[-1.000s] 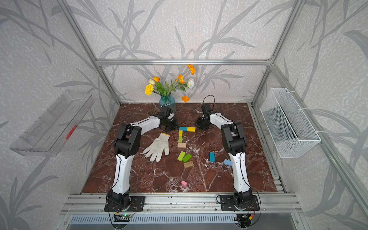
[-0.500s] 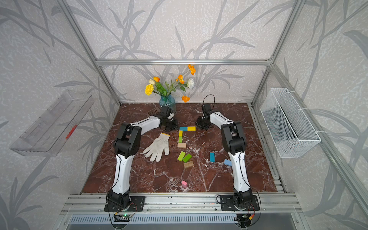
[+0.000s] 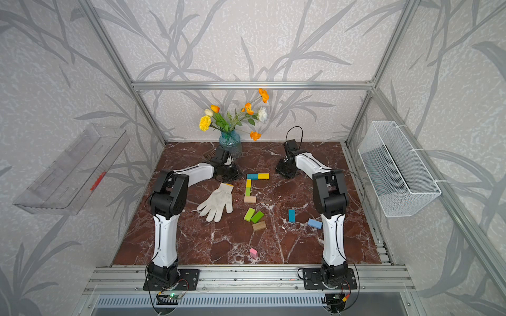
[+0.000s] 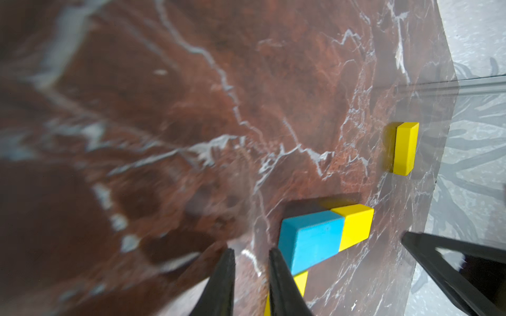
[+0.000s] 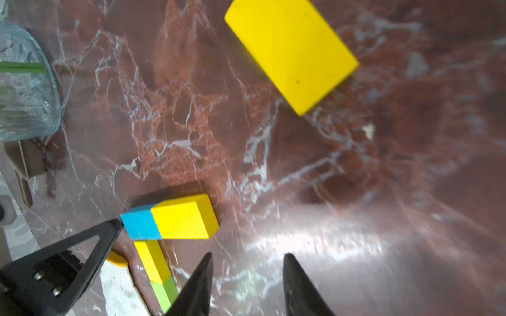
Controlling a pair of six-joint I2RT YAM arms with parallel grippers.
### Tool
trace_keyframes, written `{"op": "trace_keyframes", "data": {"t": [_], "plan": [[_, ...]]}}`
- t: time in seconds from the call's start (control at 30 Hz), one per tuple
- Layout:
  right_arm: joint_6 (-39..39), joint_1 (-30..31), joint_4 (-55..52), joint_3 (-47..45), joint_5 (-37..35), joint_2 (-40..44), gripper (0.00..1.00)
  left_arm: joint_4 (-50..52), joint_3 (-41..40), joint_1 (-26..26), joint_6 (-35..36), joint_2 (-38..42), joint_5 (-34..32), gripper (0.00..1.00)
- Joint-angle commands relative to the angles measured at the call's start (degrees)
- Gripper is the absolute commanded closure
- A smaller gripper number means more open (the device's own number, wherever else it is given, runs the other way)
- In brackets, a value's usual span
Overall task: Assemble the letter c with building blocks
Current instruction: Assemble the building block at the center of the board, then pick up the building block from the center of the board.
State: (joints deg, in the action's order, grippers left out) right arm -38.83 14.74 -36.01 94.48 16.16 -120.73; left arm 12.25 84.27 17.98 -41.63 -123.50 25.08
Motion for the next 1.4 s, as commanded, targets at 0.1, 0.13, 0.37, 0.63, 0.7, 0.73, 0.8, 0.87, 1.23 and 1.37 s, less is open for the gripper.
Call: {"op": "trace_keyframes", "data": {"t": [0.1, 0.13, 0.37, 0.63, 0.7, 0.73, 0.8, 0.87, 1.23, 1.37], "plan": [[7.3, -0.1, -9.5, -5.8, -3.9, 10.3, 0.42, -0.3, -7.1, -0.2, -0.5, 9.8, -1.4, 0.77], [7.9, -0.1, -10.7, -7.2, -4.3, 11.9, 0.39, -0.2, -8.4, -0.2, -0.6, 11.2, -1.5, 0.77], [10.5, 0.5, -18.1, -13.3, -7.0, 20.6, 0.35, 0.2, -16.5, -0.1, -0.6, 19.8, -0.6, 0.76], [14.5, 1.9, -24.3, -18.9, -9.2, 28.5, 0.45, 0.1, -24.9, 1.2, -2.0, 28.0, 1.4, 0.73], [15.2, 2.0, -24.4, -20.8, -8.6, 29.7, 0.46, 0.0, -26.3, 1.7, -2.2, 29.2, 2.0, 0.73], [15.6, 2.1, -24.2, -21.9, -8.0, 30.3, 0.46, 0.0, -26.9, 2.0, -2.3, 29.7, 2.1, 0.73], [16.0, 2.3, -24.3, -23.4, -6.9, 30.9, 0.46, 0.0, -27.6, 2.4, -2.3, 30.3, 3.0, 0.73], [15.8, 2.9, -24.2, -24.8, -6.3, 31.4, 0.46, 0.3, -27.9, 2.9, -2.2, 30.7, 3.7, 0.73], [16.2, 6.8, -20.7, -29.7, -6.9, 29.1, 0.47, -0.1, -30.1, 3.8, -2.3, 33.0, 2.6, 0.73], [16.1, 7.1, -19.3, -30.7, -8.9, 28.3, 0.47, -1.3, -31.4, 4.5, -2.2, 34.5, 2.2, 0.72]]}}
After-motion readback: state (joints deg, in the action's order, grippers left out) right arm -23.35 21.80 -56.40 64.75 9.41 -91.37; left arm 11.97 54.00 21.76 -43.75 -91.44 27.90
